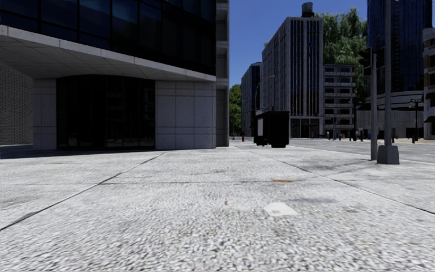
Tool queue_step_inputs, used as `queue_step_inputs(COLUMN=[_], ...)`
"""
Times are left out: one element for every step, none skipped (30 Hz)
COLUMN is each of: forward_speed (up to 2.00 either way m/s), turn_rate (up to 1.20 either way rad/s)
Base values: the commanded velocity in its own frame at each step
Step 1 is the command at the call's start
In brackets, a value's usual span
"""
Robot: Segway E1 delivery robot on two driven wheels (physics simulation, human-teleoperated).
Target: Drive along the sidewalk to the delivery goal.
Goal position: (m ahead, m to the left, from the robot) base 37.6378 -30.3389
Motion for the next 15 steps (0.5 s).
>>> queue_step_inputs(forward_speed=[1.56, 1.56, 1.56, 1.56, 1.56, 1.56, 1.56, 1.56, 1.56, 1.56, 1.56, 1.56, 1.56, 1.56, 1.56], turn_rate=[-0.07, -0.07, -0.07, -0.07, -0.08, -0.08, -0.09, -0.09, -0.10, -0.10, -0.10, -0.10, -0.10, -0.10, -0.10])
